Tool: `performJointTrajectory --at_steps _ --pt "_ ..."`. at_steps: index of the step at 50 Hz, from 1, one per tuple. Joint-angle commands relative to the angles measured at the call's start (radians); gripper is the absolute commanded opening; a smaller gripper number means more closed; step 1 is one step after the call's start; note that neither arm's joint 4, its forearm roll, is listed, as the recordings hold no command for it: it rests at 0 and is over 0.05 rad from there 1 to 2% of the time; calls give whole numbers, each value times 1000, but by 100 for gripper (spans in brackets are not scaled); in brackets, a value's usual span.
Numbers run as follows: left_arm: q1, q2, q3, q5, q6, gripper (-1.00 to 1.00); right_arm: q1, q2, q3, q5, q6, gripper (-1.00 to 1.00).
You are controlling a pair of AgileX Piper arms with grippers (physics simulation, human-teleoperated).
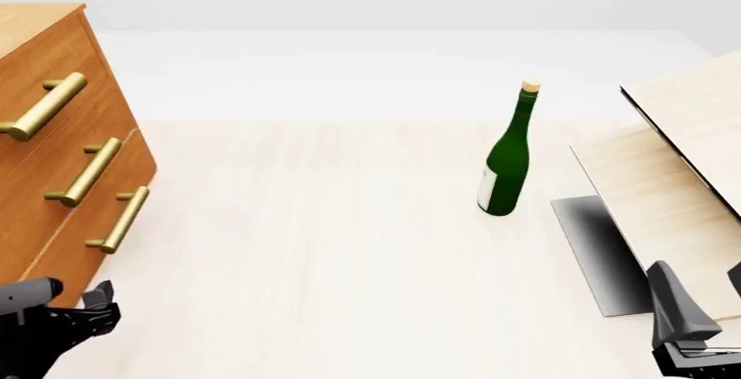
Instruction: Put the bowl in the bottom drawer of the cabinet and close it.
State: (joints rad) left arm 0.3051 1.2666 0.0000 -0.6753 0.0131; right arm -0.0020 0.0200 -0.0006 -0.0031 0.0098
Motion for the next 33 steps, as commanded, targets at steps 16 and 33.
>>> performJointTrajectory --at_steps 16,33 --pt "62 -120 0 28 42 100 -2 -10 0 5 -3 100" --pt "-70 -105 0 33 11 100 -2 -10 0 5 -3 100"
